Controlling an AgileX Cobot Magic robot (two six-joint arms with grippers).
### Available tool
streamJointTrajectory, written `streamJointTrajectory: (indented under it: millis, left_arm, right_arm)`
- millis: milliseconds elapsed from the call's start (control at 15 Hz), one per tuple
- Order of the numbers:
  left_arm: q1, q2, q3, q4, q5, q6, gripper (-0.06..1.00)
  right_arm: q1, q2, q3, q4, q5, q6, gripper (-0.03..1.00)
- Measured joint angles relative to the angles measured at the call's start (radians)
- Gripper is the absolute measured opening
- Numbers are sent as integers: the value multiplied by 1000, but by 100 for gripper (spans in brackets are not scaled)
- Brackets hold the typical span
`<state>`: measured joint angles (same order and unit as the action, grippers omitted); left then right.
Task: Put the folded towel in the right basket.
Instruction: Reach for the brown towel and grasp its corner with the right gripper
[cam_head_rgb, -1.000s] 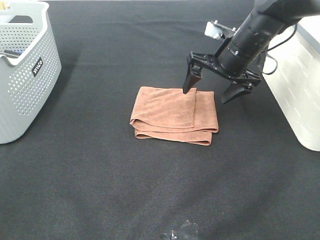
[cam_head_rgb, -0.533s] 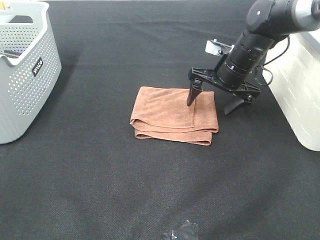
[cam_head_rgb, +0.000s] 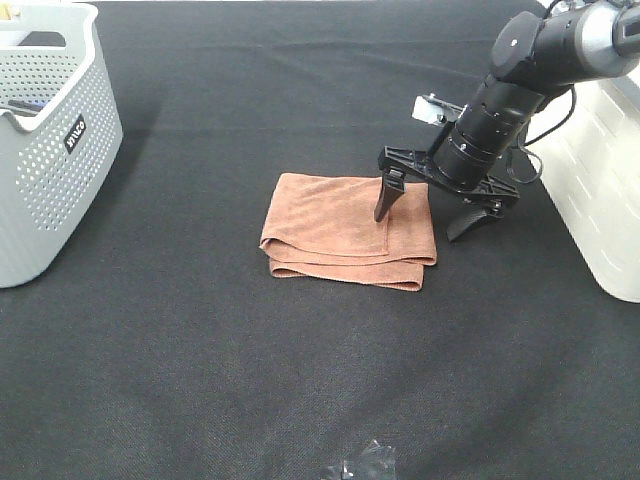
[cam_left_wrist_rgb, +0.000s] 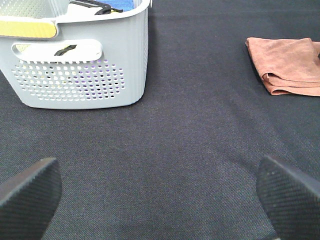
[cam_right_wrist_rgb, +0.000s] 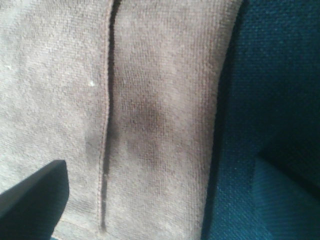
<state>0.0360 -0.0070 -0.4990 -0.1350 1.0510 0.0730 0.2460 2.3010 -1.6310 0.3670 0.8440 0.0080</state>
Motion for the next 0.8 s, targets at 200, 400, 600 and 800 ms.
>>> streamJointTrajectory:
  millis: [200, 400, 600, 800]
  left_arm:
    - [0, 0, 0, 0, 0, 0, 99]
    - [0, 0, 0, 0, 0, 0, 99]
    - [0, 0, 0, 0, 0, 0, 99]
    - [0, 0, 0, 0, 0, 0, 99]
  right_arm:
    - [-4, 22, -9, 130, 1, -64, 96]
    - [46, 76, -18, 395, -33, -166, 94]
    - [130, 96, -18, 476, -86, -185, 83]
    - [131, 108, -18, 473, -101, -185, 49]
